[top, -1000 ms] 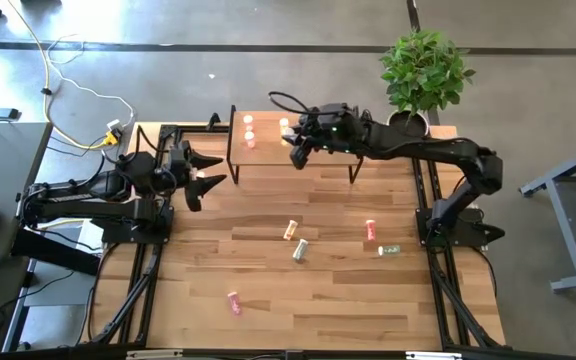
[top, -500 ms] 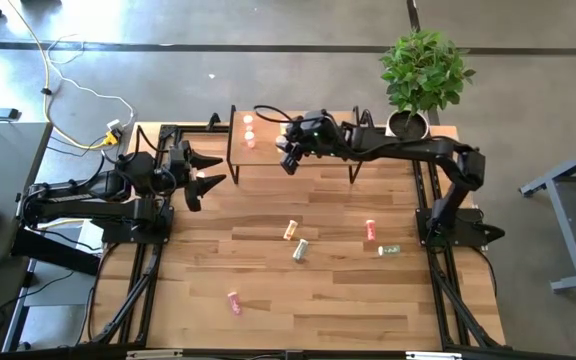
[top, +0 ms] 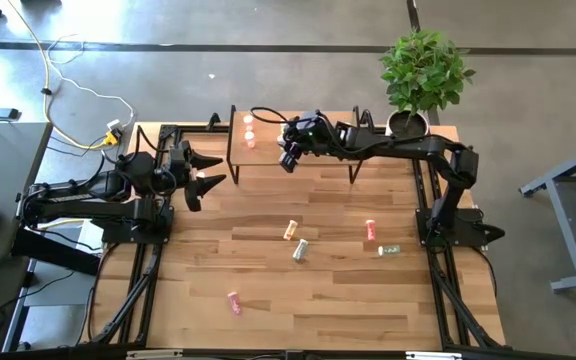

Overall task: Pick and place medicine bottles onto shelf by color
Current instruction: Put the bottom yellow pill bottle aligned with the yellow pill bottle on the shelf

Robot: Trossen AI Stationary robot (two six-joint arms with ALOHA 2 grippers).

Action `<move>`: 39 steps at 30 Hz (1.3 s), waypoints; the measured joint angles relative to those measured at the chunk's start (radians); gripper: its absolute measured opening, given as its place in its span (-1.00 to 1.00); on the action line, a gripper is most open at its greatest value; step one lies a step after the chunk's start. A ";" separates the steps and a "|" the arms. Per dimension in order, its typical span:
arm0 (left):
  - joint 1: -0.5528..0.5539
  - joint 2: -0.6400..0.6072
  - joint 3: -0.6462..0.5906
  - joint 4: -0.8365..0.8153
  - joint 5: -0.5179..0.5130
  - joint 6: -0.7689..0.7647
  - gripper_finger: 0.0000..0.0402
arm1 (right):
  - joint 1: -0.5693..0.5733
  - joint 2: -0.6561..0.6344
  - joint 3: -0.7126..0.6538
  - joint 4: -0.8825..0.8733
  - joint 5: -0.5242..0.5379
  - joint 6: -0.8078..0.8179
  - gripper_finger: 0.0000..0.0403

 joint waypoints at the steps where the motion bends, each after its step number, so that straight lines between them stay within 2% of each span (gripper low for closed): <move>1: 0.000 0.000 0.000 0.000 0.000 0.000 0.19 | -0.002 0.000 0.000 0.000 -0.001 -0.008 -0.48; 28: 0.000 0.000 0.000 0.000 -0.003 0.010 0.19 | -0.023 0.013 0.000 -0.011 -0.052 -0.038 -0.48; 39: 0.000 0.000 0.000 0.000 -0.003 0.010 0.19 | -0.022 0.013 0.000 -0.011 -0.062 -0.037 -0.34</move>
